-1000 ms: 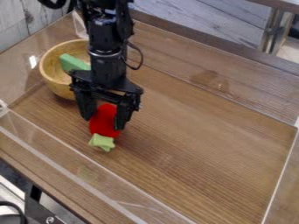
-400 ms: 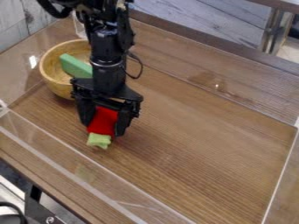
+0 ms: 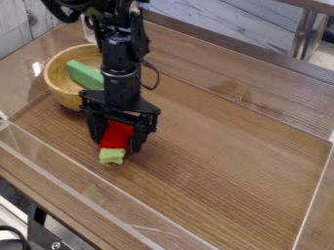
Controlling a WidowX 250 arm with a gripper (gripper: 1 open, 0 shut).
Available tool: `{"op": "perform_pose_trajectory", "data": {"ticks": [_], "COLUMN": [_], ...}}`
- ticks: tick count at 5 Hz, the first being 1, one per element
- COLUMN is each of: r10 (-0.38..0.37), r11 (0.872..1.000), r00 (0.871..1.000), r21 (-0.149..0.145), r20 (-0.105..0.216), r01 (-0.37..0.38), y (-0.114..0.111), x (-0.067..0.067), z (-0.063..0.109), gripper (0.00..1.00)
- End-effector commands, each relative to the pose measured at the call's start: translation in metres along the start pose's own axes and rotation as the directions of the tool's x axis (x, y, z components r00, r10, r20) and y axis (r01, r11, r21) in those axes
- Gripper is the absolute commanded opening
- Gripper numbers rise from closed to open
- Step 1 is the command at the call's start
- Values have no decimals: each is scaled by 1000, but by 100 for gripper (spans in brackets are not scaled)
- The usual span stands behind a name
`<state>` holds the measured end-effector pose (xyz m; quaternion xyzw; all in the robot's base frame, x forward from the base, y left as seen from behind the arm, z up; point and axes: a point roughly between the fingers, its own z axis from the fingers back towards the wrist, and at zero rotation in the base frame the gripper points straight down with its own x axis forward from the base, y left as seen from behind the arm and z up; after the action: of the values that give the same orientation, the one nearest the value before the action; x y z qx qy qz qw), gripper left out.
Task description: Move the red fruit to the left
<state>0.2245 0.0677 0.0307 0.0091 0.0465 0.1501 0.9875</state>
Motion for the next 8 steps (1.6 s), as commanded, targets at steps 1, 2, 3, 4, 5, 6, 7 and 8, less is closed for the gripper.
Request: {"op": "perform_pose_trajectory", "data": {"ticks": [1,2,3,4,5,6,7,8], "r10": [7,12,16,19,23,27,30,37], "r11": [1000,1000,1000,1000,1000,999,999,999], "r00": [999,999,999,999,998,998,997,997], "r21": [-8,-16,-19,-20,-21,-20,-20,-23], "r20": [40,43,46,49,54,58,65,66], "r01": [-7,-11,-15,-18,-22,-25,-29,-35], "y": [-2,-4,-5,-5,-5,-5,-6,-5], "x": [8,8,8,8,8,8,9,9], "z": [9,10,12,13,15,16,17,20], "gripper": [100,100,100,100,100,100,100,0]}}
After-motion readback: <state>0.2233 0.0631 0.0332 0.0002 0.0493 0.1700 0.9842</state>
